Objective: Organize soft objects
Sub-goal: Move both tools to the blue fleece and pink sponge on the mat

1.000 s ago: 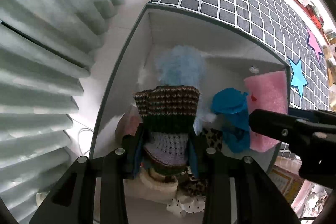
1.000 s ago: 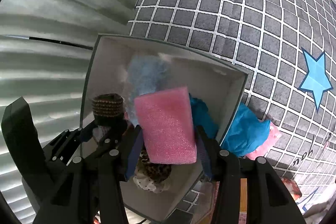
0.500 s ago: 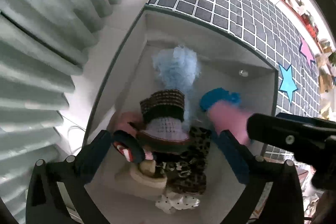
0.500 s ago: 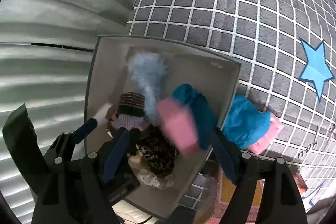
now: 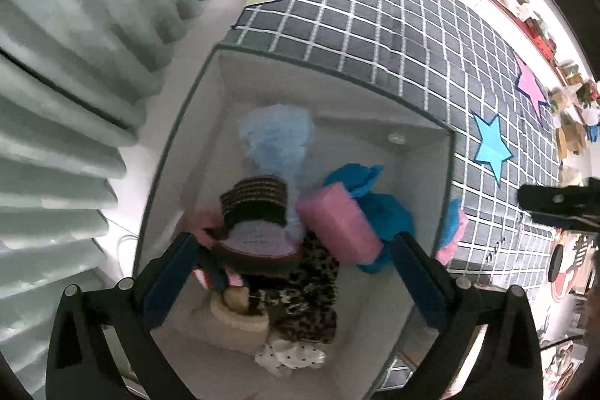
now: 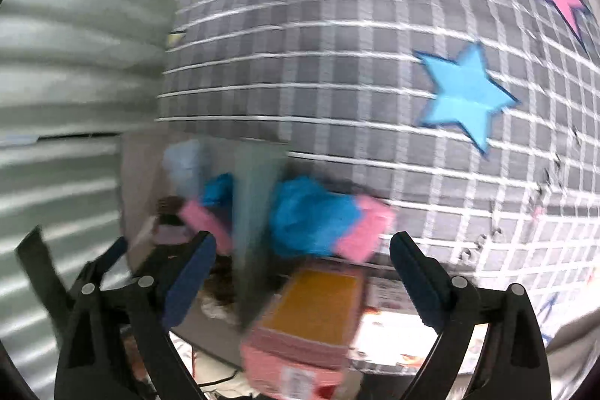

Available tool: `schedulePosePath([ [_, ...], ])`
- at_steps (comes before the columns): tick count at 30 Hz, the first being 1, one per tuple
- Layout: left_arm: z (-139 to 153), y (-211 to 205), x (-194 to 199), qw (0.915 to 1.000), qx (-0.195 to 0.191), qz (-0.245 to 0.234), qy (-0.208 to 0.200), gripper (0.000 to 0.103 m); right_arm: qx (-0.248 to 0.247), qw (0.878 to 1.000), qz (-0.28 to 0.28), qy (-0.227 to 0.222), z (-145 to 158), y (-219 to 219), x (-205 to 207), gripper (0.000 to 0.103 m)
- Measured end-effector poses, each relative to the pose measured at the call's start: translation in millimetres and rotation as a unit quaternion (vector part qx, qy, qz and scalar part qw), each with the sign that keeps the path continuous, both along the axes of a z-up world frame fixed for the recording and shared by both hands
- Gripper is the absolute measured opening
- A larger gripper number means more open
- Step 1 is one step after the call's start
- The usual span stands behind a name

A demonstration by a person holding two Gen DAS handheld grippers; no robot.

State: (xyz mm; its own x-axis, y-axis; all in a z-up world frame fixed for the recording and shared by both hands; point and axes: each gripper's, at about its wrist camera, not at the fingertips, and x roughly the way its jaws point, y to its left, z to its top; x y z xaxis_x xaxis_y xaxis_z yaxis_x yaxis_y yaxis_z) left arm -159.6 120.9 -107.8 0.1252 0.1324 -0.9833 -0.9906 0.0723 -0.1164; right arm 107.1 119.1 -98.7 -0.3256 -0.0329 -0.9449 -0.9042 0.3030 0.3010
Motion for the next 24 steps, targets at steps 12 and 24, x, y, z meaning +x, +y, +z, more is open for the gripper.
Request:
schedulePosePath([
  [12, 11.4, -6.8, 25.8, 0.9995, -0.014, -0.026, 0.01, 0.103, -0.088, 0.993, -0.04, 0.068, -88.1, -16.7, 11.1, 0.095],
  [24, 13.1, -21.0, 41.7, 0.9986, -0.028, -0.032, 0.03, 0.103, -0.119, 0.989, 0.09, 0.008, -136.1, 1.3, -29.4, 0.103],
])
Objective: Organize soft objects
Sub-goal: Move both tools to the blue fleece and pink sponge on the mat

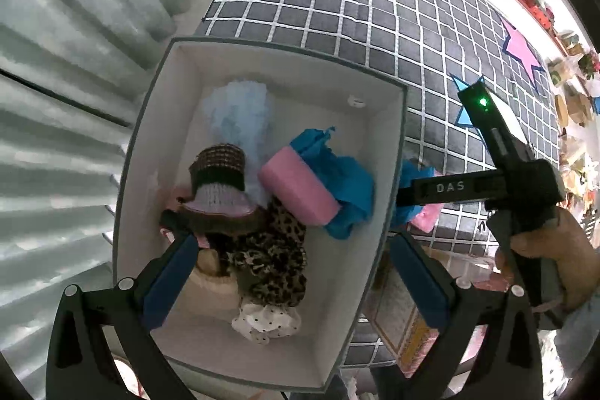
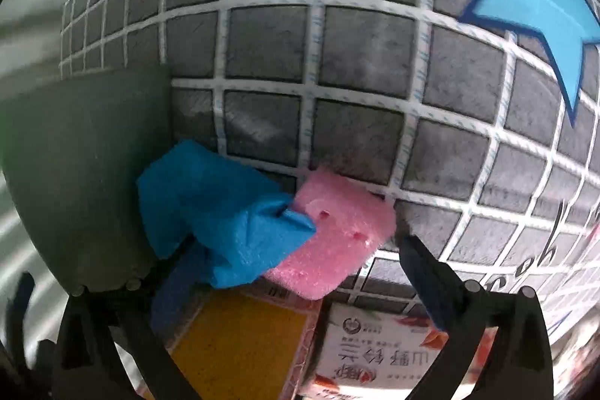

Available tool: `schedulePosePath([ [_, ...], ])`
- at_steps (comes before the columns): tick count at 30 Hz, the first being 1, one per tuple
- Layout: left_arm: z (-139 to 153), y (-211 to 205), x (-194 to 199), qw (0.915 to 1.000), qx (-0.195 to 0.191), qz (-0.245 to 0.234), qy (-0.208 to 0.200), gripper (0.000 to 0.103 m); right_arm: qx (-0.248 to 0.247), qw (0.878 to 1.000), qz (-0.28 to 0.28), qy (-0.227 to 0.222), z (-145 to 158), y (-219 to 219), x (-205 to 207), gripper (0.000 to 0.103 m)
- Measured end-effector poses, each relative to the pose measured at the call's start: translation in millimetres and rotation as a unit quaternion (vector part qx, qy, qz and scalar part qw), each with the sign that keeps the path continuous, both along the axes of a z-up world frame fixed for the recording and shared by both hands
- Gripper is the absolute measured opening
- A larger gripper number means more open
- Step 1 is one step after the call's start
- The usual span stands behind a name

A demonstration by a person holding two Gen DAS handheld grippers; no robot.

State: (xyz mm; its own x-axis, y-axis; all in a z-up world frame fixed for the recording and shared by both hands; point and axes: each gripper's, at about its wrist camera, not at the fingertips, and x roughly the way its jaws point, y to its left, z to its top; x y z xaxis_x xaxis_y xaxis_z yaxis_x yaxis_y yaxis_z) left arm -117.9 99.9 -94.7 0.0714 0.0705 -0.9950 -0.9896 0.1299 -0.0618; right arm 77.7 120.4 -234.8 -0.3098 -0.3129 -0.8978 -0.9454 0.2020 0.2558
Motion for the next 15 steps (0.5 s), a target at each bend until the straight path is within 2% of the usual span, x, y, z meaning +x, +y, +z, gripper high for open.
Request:
schedulePosePath([
  [3, 4.7, 0.4, 10.0, 1.0, 0.003, -0.008, -0.003, 0.103, 0.036, 0.997, 0.024, -0.065, 12.4, -1.7, 4.9, 0.103],
  [6, 11.1, 2.4, 23.0, 0.9997, 0.01, -0.02, -0.008, 0.103, 0.053, 0.991, 0.023, -0.117, 21.4, -10.1, 31.5, 0.103],
  [10, 15.3, 6.7, 41.4, 0.9992, 0.013, -0.035, -0.015, 0.103, 0.068, 0.975, -0.042, -0.206, 34.3, -32.1, 102.0, 0.103],
  [12, 16.7, 8.1, 51.7, 0.9988, 0.012, -0.042, -0.021, 0.103, 0.074, 0.967, -0.099, -0.223, 41.5, -45.0, 136.3, 0.103],
  [14, 17.8, 7.7, 60.4, 0.9985, 0.012, -0.048, -0.022, 0.103, 0.088, 0.962, -0.167, -0.197, 51.7, -62.9, 165.5, 0.103],
  [15, 18.3, 7.5, 65.2, 0.9983, 0.012, -0.052, -0.023, 0.103, 0.087, 0.963, -0.18, -0.182, 54.2, -69.0, 171.0, 0.103],
])
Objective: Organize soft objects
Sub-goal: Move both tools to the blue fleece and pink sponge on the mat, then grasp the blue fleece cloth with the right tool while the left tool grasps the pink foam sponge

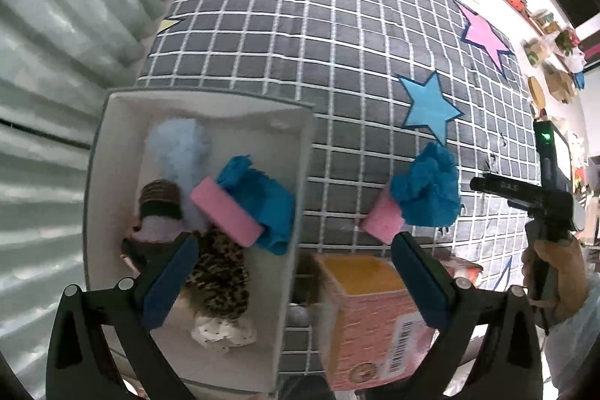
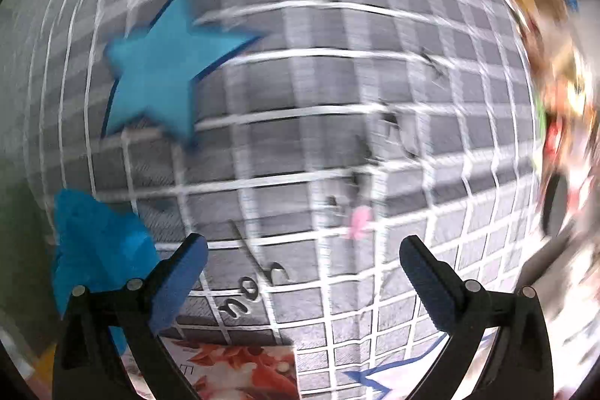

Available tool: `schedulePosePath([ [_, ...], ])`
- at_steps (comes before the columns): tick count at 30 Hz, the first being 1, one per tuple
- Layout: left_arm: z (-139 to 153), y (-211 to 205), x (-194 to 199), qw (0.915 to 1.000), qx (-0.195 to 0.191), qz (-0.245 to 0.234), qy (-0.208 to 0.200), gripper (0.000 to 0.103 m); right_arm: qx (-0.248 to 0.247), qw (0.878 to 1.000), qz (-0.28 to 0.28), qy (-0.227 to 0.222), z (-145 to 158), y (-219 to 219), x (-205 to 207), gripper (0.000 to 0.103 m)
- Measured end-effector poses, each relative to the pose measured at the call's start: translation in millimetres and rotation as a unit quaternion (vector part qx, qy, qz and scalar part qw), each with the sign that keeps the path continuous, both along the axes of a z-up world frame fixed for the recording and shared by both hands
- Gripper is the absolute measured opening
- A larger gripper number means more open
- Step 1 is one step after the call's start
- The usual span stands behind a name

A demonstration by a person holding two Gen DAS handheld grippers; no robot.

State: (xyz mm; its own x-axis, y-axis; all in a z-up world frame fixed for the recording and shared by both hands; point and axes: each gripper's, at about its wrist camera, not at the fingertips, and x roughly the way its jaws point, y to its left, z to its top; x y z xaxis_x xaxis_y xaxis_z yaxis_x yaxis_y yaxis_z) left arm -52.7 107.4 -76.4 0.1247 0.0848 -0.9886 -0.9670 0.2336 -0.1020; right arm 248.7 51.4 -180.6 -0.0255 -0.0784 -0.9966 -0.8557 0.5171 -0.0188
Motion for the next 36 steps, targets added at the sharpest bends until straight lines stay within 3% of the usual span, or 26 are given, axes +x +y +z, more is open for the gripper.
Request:
schedulePosePath([
  [4, 3.8, -1.5, 17.1, 0.9999, 0.002, -0.012, 0.0, 0.103, 0.038, 0.997, -0.015, 0.061, 11.8, -17.5, 1.6, 0.103],
  [6, 5.0, -3.0, 22.7, 0.9998, 0.004, -0.018, 0.003, 0.103, 0.069, 0.99, -0.019, 0.118, 18.8, -26.5, 7.0, 0.103],
  [8, 5.1, -4.4, 26.6, 0.9998, 0.002, -0.021, 0.006, 0.103, 0.083, 0.979, 0.012, 0.184, 21.2, -17.8, -14.5, 0.103],
  [11, 6.0, -6.7, 29.0, 0.9998, -0.002, -0.017, 0.011, 0.103, 0.088, 0.973, 0.067, 0.202, 21.8, -0.4, -49.3, 0.103],
  [15, 8.3, -10.5, 35.5, 0.9993, -0.004, -0.022, 0.029, 0.103, 0.052, 0.973, 0.073, 0.212, -3.6, 10.4, -76.4, 0.103],
  [16, 8.2, -10.9, 38.6, 0.9991, -0.005, -0.026, 0.034, 0.103, 0.045, 0.974, 0.07, 0.209, -13.6, 14.7, -75.2, 0.089],
  [17, 7.7, -11.0, 42.7, 0.9989, -0.006, -0.03, 0.037, 0.103, 0.043, 0.974, 0.065, 0.211, -18.3, 14.5, -73.1, 0.059],
  [18, 6.7, -10.9, 46.7, 0.9987, -0.01, -0.033, 0.038, 0.103, 0.045, 0.971, 0.059, 0.225, -21.4, 16.8, -70.0, 0.048],
  [20, 2.8, -9.1, 60.1, 0.9978, -0.024, -0.047, 0.04, 0.103, 0.053, 0.966, 0.047, 0.25, -20.4, 6.6, -58.6, 0.036],
  [24, -10.0, -4.9, 97.7, 0.9936, -0.048, -0.083, 0.06, 0.103, 0.074, 0.964, 0.018, 0.253, -8.3, -12.4, -23.1, 0.035],
  [30, -43.0, -2.6, 163.0, 0.9841, -0.083, -0.136, 0.079, 0.103, 0.126, 0.952, -0.063, 0.272, 8.8, -38.3, 41.0, 0.035],
  [36, -98.1, -17.3, 207.4, 0.9636, -0.082, -0.193, 0.166, 0.103, 0.141, 0.936, -0.139, 0.291, 9.0, -81.1, 88.0, 0.035],
])
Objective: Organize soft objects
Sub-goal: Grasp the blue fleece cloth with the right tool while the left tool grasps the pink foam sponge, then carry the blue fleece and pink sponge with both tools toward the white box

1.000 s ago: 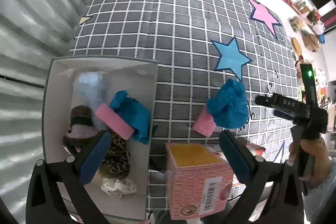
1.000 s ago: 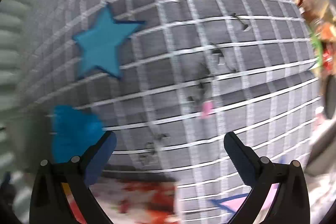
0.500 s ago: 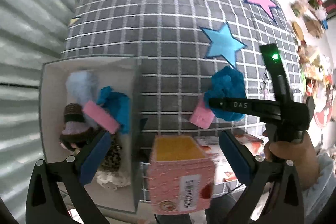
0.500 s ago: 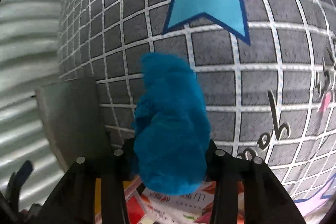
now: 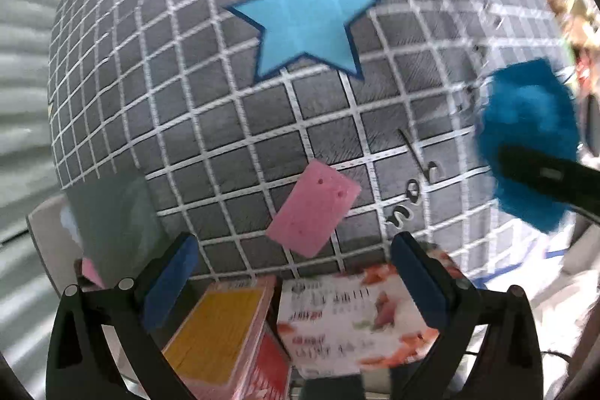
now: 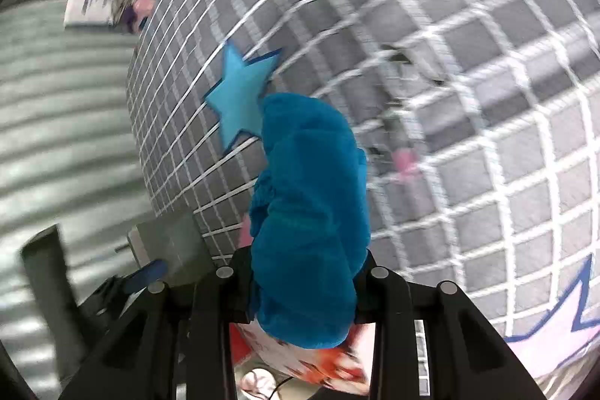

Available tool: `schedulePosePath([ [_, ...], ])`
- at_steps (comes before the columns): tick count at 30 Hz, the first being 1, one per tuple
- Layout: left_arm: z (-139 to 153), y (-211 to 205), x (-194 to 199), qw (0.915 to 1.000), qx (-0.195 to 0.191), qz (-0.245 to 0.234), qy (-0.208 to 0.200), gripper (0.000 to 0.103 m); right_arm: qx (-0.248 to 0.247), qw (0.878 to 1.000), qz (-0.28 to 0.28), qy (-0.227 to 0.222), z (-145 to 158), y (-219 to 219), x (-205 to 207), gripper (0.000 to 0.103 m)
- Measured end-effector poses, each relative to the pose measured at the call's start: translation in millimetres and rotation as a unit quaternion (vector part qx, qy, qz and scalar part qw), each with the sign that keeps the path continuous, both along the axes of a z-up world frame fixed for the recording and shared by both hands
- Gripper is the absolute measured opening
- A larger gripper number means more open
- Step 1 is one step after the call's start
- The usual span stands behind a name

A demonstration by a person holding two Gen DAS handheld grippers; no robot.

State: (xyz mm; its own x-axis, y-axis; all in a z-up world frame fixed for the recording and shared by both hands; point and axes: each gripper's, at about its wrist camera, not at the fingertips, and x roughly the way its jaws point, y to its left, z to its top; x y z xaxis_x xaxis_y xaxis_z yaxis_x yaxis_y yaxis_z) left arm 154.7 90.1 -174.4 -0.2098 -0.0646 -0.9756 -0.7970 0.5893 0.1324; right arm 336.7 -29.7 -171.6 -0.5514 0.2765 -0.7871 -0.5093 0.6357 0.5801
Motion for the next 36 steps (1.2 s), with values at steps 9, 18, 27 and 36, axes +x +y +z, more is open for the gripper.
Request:
schedulePosePath([
  [9, -58.8, -3.2, 2.0, 0.9978, -0.017, 0.009, 0.063, 0.101, 0.01, 0.999, -0.019, 0.027, 2.5, -43.5, 20.2, 0.035],
  [18, -64.6, -4.8, 13.6, 0.9982, -0.044, -0.021, 0.035, 0.068, 0.036, 0.998, -0.018, 0.048, 11.0, -50.5, 13.1, 0.035],
  [27, -34.2, -39.9, 40.0, 0.9979, -0.029, -0.053, -0.022, 0.048, 0.042, 0.999, -0.015, 0.011, 29.8, -57.7, 9.1, 0.035],
  [36, 39.0, -70.1, 45.7, 0.9923, 0.04, -0.081, -0.084, 0.048, 0.029, 0.999, -0.007, -0.037, 43.1, -64.9, 1.1, 0.035],
])
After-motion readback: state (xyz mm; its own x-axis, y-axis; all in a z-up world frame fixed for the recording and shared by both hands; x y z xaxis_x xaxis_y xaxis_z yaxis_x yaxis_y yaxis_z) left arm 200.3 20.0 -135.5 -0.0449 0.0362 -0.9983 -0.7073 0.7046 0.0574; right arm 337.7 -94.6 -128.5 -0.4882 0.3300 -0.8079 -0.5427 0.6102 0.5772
